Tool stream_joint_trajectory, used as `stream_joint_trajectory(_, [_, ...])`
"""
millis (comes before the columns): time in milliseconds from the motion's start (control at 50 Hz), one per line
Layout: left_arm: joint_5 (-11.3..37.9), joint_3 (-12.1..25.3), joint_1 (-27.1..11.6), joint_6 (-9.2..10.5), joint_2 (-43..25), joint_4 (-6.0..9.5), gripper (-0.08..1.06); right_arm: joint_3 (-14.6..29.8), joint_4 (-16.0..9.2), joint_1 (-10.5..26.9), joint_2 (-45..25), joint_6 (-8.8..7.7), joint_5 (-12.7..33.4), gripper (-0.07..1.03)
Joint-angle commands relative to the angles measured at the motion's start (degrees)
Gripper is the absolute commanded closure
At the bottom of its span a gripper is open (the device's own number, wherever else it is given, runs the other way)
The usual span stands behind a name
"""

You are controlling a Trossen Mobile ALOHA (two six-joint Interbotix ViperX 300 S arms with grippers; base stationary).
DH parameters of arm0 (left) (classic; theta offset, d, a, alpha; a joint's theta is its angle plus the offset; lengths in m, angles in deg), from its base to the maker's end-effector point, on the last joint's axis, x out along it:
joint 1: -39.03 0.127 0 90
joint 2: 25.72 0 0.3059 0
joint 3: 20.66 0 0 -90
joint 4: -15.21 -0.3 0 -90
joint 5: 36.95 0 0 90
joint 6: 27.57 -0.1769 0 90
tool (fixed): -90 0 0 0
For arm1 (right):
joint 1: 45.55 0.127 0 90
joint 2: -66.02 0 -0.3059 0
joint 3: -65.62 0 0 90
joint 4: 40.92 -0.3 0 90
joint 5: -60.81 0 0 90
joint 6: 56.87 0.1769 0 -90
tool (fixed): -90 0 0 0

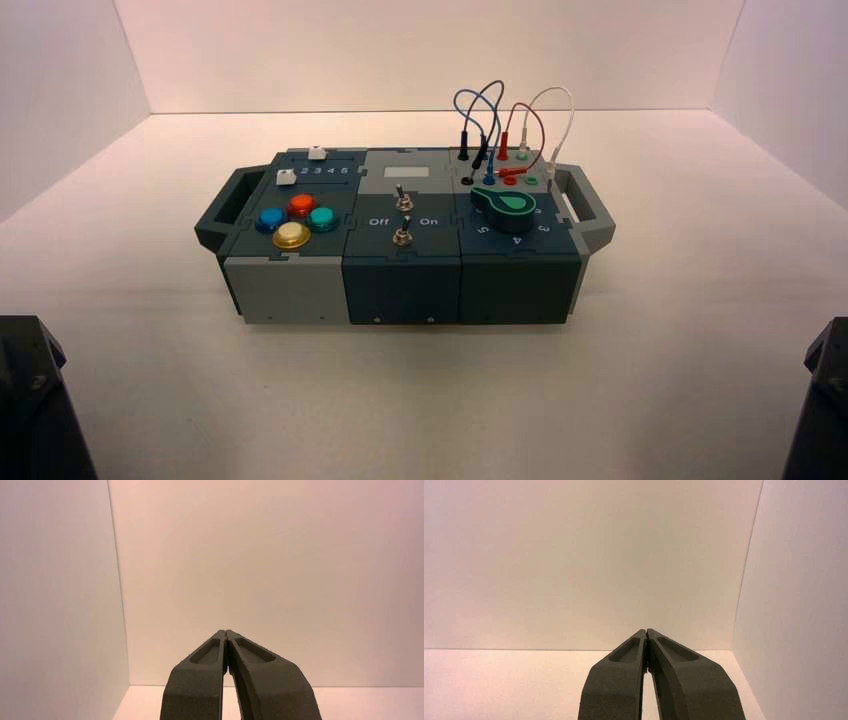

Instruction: Push the red button with the left gripper.

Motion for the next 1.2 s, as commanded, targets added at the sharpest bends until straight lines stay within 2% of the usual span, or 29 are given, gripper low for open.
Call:
stream_joint_trajectory(20, [0.09,0.88,0.00,-0.26,-0.18,0.00,1.00,1.67,-0.09,0.09,-0.18,0.18,-0.09,0.99])
stream_joint_trajectory(400, [0.79,1.05,0.00,-0.35,-0.18,0.00,1.00,1.76,-0.09,0.18,-0.70,0.26,0.53,0.99])
stream_joint_trajectory(500, [3.08,1.76,0.00,-0.35,-0.35,0.00,1.00,2.55,-0.09,0.70,-0.70,0.26,2.90,0.99])
stream_joint_trajectory(580, [8.00,3.52,-0.18,-0.35,-0.53,0.00,1.00,3.87,-0.18,1.85,-0.97,0.26,6.68,0.99])
stream_joint_trajectory(640, [9.93,4.13,-0.35,-0.35,-0.53,0.00,1.00,4.66,-0.09,2.99,-1.41,0.26,8.88,0.99])
stream_joint_trajectory(720, [12.92,4.75,-1.14,-0.53,-0.79,-0.09,1.00,6.86,-0.09,6.42,-3.52,0.18,15.38,0.99])
stream_joint_trajectory(800, [13.80,5.01,-1.67,-0.79,-0.79,0.00,1.00,8.53,-0.09,8.88,-5.10,0.09,19.25,0.99])
stream_joint_trajectory(840, [14.59,5.10,-2.20,-1.41,-0.70,0.00,1.00,10.46,-0.09,11.95,-7.21,0.09,24.17,0.99])
stream_joint_trajectory(960, [15.12,5.27,-2.72,-1.58,-0.53,0.00,1.00,13.80,-0.09,18.37,-12.30,-0.35,32.96,0.99])
stream_joint_trajectory(1080, [15.21,5.27,-2.72,-1.67,-0.44,0.00,1.00,16.26,-0.09,25.31,-18.19,-1.41,38.50,0.99])
stream_joint_trajectory(1200, [15.21,5.36,-2.72,-1.76,-0.44,0.00,1.00,17.93,-0.18,31.38,-22.85,-2.81,40.61,0.99])
